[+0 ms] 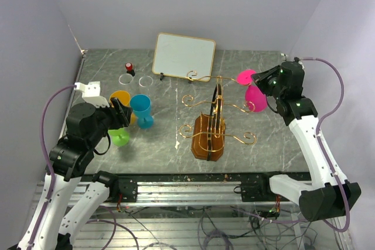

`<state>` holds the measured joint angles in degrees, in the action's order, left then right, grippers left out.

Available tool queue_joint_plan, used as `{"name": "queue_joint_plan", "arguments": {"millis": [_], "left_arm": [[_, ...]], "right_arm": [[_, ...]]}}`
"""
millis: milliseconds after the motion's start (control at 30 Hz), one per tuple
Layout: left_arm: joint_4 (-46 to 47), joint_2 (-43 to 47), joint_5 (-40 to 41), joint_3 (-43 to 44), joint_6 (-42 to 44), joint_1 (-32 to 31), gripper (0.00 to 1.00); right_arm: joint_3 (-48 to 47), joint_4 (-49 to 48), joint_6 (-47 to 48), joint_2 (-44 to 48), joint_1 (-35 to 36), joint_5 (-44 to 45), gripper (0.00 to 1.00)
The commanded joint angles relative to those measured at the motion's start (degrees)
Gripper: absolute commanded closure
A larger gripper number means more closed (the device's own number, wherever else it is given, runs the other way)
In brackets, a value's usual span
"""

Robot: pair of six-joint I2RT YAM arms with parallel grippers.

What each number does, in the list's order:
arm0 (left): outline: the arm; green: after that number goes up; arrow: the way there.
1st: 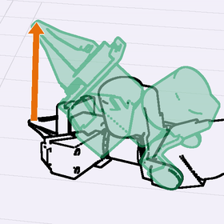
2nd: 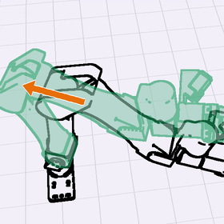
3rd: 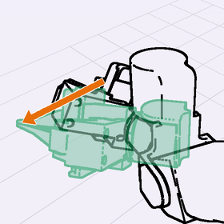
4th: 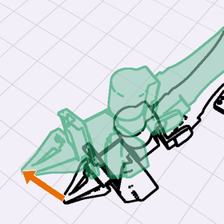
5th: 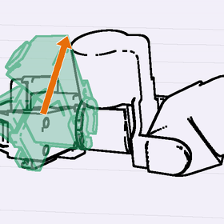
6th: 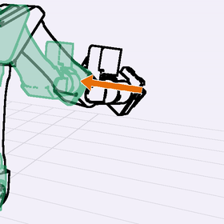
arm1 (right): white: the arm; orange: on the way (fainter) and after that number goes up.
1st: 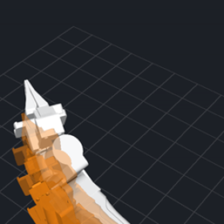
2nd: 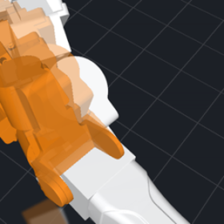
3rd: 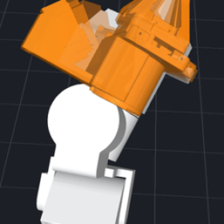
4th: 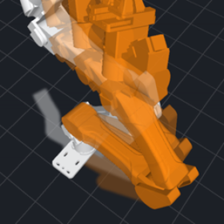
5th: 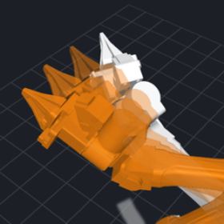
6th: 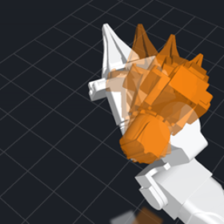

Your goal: Take the wine glass off the wine glass rack

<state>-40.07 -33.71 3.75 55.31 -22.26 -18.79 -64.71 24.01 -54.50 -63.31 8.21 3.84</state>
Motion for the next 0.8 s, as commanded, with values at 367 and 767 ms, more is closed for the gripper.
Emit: {"name": "queue_joint_plan", "arguments": {"millis": [367,767], "left_arm": [[2.6,-0.3,-2.6,-0.6,1.0,1.7,0.33],[2.6,-0.4,-2.9,-0.6,1.0,2.4,0.33]], "right_arm": [[0.9,-3.6,-6.5,1.7,-0.5,-10.3,1.00],[1.4,-18.3,-13.8,-6.3,-0.7,-16.1,1.00]]}}
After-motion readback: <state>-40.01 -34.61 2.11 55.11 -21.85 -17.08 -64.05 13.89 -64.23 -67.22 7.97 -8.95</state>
